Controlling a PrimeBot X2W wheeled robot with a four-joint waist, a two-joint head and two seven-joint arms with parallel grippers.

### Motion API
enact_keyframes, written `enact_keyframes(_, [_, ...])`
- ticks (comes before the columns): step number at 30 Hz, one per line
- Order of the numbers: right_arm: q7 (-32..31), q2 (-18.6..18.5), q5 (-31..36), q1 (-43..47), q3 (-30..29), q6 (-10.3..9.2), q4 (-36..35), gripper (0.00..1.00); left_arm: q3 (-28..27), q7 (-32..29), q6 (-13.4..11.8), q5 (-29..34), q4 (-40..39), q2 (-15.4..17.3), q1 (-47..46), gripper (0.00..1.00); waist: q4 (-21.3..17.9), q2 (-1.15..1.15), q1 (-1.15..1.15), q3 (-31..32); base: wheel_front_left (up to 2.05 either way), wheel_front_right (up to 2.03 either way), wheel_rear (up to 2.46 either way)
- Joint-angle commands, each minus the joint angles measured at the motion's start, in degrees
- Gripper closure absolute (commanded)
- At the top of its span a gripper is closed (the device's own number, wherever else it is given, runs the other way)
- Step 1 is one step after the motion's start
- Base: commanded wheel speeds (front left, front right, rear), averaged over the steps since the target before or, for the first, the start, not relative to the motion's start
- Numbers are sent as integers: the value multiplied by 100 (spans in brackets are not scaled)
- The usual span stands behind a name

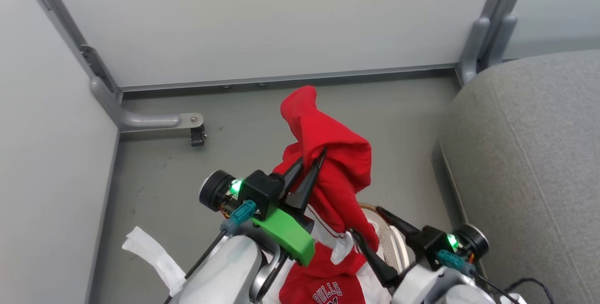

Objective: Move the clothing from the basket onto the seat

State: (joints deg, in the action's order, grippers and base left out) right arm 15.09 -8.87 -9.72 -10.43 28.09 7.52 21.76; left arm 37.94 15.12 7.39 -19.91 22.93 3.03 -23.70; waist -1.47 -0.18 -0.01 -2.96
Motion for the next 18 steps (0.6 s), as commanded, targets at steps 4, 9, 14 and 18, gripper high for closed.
enact_keyframes(4, [11,19,108,-467,389,-6,-129,0,164,5,15,-23,-134,-9,-68,100,314,18,1,143,0,0,0])
enact_keyframes(9, [11,235,336,-875,416,-6,48,0,426,5,15,-198,-210,-9,12,100,514,18,1,171,0,0,0])
enact_keyframes(14, [10,471,285,-1019,259,-6,427,100,678,5,15,-451,-236,-9,107,100,753,18,1,229,0,0,0])
enact_keyframes(18, [6,537,97,-867,215,-6,501,100,474,5,14,-332,-341,-10,273,55,754,18,1,216,0,0,0])
